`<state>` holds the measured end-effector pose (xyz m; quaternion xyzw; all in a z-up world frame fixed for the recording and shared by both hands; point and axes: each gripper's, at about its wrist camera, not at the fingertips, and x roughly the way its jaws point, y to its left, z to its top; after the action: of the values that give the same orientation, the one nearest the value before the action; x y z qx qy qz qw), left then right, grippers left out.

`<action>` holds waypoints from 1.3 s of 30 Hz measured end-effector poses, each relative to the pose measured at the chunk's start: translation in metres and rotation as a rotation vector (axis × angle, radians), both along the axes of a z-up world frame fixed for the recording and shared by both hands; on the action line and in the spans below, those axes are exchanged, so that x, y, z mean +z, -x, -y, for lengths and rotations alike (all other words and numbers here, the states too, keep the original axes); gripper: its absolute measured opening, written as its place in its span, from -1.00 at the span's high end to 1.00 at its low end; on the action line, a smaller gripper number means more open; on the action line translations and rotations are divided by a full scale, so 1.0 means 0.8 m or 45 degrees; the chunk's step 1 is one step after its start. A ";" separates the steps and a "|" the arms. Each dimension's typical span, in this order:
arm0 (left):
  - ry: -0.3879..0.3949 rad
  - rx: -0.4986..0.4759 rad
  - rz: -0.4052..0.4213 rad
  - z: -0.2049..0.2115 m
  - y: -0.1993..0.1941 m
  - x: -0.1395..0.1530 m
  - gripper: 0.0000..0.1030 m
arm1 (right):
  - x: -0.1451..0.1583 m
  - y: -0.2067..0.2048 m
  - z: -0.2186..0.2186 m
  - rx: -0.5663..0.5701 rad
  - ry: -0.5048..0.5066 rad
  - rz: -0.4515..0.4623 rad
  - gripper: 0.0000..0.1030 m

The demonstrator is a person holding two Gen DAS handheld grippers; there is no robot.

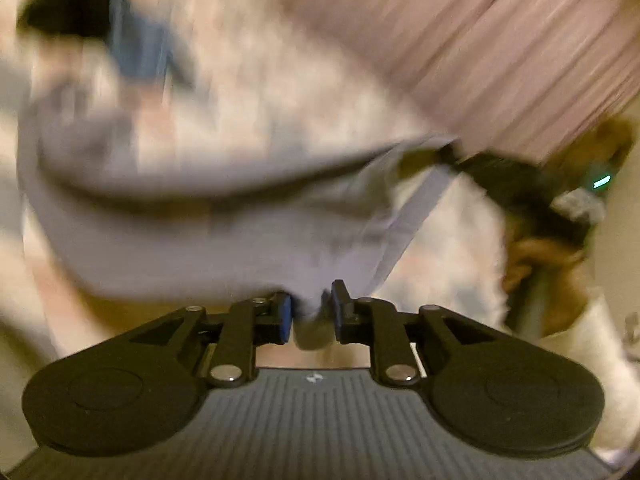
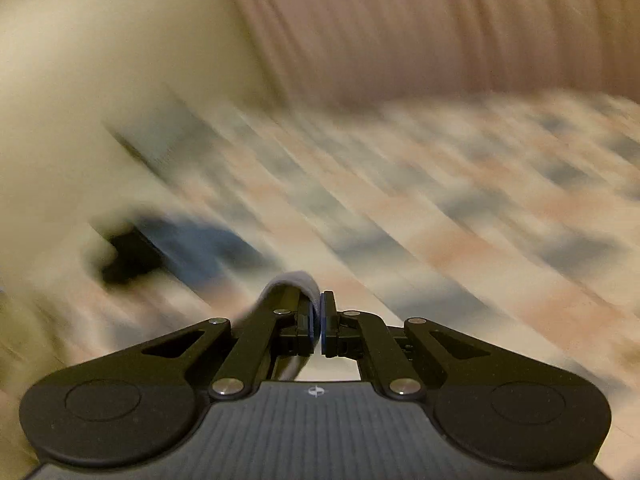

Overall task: Fold clothes
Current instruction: 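Lift the sweatpants with both tools and shake them out over the quilt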

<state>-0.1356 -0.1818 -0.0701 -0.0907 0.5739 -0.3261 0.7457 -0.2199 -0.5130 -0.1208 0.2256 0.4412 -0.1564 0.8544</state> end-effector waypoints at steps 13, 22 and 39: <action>-0.209 -0.139 -0.260 -0.001 0.086 -0.103 0.48 | -0.086 0.123 0.027 -0.096 -0.173 -0.234 0.21; 0.039 0.265 -0.595 -0.024 0.126 -0.212 0.13 | -0.126 0.045 0.071 -0.066 -0.308 -0.172 -0.16; 0.091 0.745 -0.313 0.024 0.196 -0.223 0.92 | -0.208 -0.016 0.101 0.314 -0.468 -0.150 0.90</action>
<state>-0.2926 -0.2007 -0.2489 -0.3168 0.5975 -0.1043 0.7292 -0.2073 -0.5941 -0.2869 0.3122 0.5356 0.0194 0.7844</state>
